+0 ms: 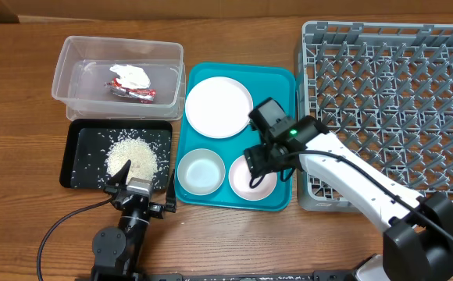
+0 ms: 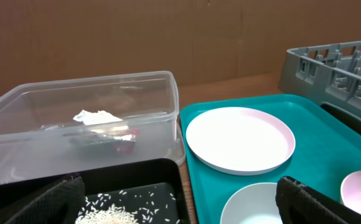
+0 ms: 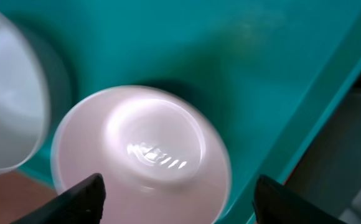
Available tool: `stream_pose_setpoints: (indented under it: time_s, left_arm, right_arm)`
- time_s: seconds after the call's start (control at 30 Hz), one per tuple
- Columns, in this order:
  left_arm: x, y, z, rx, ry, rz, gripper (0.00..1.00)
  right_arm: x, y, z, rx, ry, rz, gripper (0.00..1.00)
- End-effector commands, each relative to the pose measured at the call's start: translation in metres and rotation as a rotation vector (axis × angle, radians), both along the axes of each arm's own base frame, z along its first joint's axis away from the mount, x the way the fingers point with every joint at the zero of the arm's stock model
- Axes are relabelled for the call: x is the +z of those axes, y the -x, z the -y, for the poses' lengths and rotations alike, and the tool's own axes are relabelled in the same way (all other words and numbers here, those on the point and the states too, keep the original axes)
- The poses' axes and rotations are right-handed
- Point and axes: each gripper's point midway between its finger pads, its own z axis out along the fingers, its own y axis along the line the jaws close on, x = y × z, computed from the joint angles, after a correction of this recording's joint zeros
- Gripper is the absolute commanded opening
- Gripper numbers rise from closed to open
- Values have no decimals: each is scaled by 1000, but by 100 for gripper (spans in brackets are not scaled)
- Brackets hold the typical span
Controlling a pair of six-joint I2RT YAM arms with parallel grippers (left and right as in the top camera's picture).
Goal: Sort waste into correct bins and load items into the dishwasher
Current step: 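Reach right gripper to the pink-rimmed bowl on the teal tray and grasp it, then place the pink-rimmed bowl upright-tilted in the back of the dish rack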
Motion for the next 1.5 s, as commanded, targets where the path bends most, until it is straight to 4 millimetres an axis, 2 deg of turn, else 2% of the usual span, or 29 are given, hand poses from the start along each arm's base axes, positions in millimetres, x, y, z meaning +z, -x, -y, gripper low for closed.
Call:
stream_pose_setpoints:
  time_s: [0.0,0.1,0.17,0.23,0.3,0.4,0.5,0.57,0.67,0.7,0.83,0.9,0.93,0.97,1.07,1.2,1.27,1.33,1.47]
  left_arm:
    - [-1,0,0,0,6,-2,100]
    - [-1,0,0,0,6,-2,100]
    - [-1,0,0,0,6,-2,100]
    - [-1,0,0,0,6,-2,100]
    - [-1,0,0,0,6,-2,100]
    - [-1,0,0,0,6,-2,100]
    - [-1,0,0,0,6,-2,100]
    - [-1,0,0,0,6,-2,100]
    - [-1,0,0,0,6,-2,100]
    - [-1,0,0,0,6,-2,100]
    - [-1,0,0,0,6,-2,100]
    - [-1,0,0,0,6,-2,100]
    - [-1,0,0,0,6,-2,100]
    - [-1,0,0,0,6,-2,100]
    - [-1,0,0,0,6,-2,100]
    - [-1,0,0,0,6,-2,100]
    - [-1,0,0,0,6,-2,100]
    - [-1,0,0,0,6,-2,100]
    - [-1,0,0,0,6,-2,100]
  right_arm:
    - [-20,-8,20,-51,14,15,76]
    - [-27,-2,12,23,-40,-3,66]
    - [-31,5,9,38,-44,-17,63]
    - [-35,12,9,52,-28,-31,51]
    - [-39,17,10,53,-19,-40,48]
    - [-42,17,16,27,3,-43,28]
    - [-39,11,23,-35,31,-23,11]
    - [-29,8,22,-37,30,-13,4]
    - [0,-2,18,-60,5,30,4]
    - [26,-10,16,-66,-13,85,4]
    - [76,-26,23,-139,-33,227,4]
    - [101,-36,43,-250,8,338,4]
    - [126,-44,74,-398,76,464,4]
    - [141,-48,97,-494,132,549,4]
    - [181,-50,154,-710,298,758,4]
    - [224,-44,211,-889,554,968,4]
    - [238,-41,231,-959,650,1028,4]
    - [241,-39,246,-1001,713,1040,4]
    - [228,-42,271,-1040,805,979,4]
